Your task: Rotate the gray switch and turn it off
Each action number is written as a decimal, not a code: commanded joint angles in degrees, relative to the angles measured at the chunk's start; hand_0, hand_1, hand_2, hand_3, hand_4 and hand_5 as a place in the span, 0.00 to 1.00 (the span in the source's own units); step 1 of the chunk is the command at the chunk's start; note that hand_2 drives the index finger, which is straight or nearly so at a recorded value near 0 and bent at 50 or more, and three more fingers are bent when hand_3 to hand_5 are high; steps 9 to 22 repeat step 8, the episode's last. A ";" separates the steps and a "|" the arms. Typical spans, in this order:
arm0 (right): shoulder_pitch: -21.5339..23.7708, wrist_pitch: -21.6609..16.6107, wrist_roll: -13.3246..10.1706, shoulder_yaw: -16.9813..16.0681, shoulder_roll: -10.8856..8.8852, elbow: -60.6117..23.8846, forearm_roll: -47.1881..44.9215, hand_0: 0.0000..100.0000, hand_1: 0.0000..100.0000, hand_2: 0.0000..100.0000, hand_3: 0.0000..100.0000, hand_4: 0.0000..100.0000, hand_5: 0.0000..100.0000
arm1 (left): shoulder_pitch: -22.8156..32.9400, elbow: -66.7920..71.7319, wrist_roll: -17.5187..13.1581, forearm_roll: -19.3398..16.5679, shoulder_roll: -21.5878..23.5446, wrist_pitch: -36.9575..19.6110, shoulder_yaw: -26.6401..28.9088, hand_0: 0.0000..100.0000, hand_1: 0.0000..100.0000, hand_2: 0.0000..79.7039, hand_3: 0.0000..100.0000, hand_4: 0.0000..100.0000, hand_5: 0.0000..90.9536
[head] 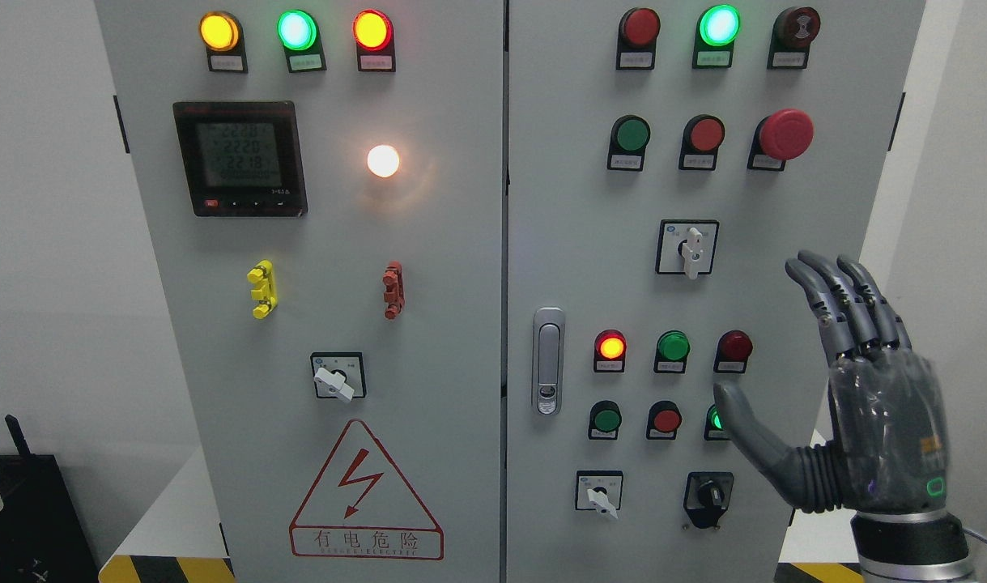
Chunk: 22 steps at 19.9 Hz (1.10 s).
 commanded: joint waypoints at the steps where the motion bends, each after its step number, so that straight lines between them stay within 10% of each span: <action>1: 0.57 -0.09 0.19 -0.41 -2.11 -0.63 -0.19 0.21 0.18 0.04 0.00 0.00 0.00 | 1.93 0.09 0.00 0.00 0.00 0.03 -0.09 0.12 0.39 0.00 0.00 0.00 0.00; 22: 0.57 -0.09 0.28 -0.32 -2.11 -0.63 -0.19 0.20 0.18 0.04 0.00 0.00 0.00 | 1.93 0.00 0.00 0.00 0.00 0.03 -0.09 0.12 0.39 0.00 0.00 0.00 0.00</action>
